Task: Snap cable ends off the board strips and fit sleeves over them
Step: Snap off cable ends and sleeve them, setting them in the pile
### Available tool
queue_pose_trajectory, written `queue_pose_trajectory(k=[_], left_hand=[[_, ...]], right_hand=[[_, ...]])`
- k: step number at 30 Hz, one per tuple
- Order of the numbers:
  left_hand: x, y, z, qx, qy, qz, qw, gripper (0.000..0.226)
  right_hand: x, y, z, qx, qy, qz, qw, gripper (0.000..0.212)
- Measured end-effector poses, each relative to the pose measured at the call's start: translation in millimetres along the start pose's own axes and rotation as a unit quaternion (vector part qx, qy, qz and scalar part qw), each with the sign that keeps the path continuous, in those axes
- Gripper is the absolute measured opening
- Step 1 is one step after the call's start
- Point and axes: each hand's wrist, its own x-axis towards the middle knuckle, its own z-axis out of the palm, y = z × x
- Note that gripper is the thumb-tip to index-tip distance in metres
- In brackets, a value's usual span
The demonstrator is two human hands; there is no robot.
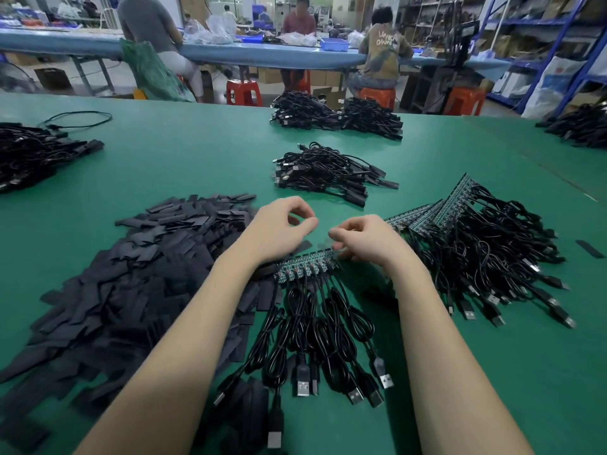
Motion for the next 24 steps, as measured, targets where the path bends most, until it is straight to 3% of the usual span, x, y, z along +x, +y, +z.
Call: queue_pose_trajectory(k=[2,4,7,10,13,24], left_hand=[[-8.9,-0.5,0.7,-0.015,-0.007,-0.006,1.0,0.003],[-11.8,0.0,1.4,-0.017,-0.015,-0.009,1.0,0.004],[-11.4,-1.0,-1.5,-0.018,-0.061,-0.016,0.998,0.011],[-11.5,-1.8,-10.7,-0.102,-0.132,-0.054,0.984,0.017],[-12.2,-0.9,-13.1,-0.188,-0.156,-0.072,0.967,0.015],[-15.3,-0.6,-18.9,-0.275,-0.16,-0.08,0.945,0.008]], right_hand=[[0.0,-5.4,-1.4,-0.118,-0.037,0.01,0.992,0.023],[-1.9,-10.7,0.3,-0.151,-0.058,0.018,0.987,0.021],[-7.4,-9.0,1.0,0.046,-0.08,0.01,0.996,0.004],[-11.3,-1.3,-10.9,0.225,-0.125,-0.003,0.966,0.011],[-13.0,0.6,-14.4,0.282,-0.162,0.005,0.946,0.019],[-14.7,0.1,-0.5,0.402,-0.175,0.052,0.897,0.012]])
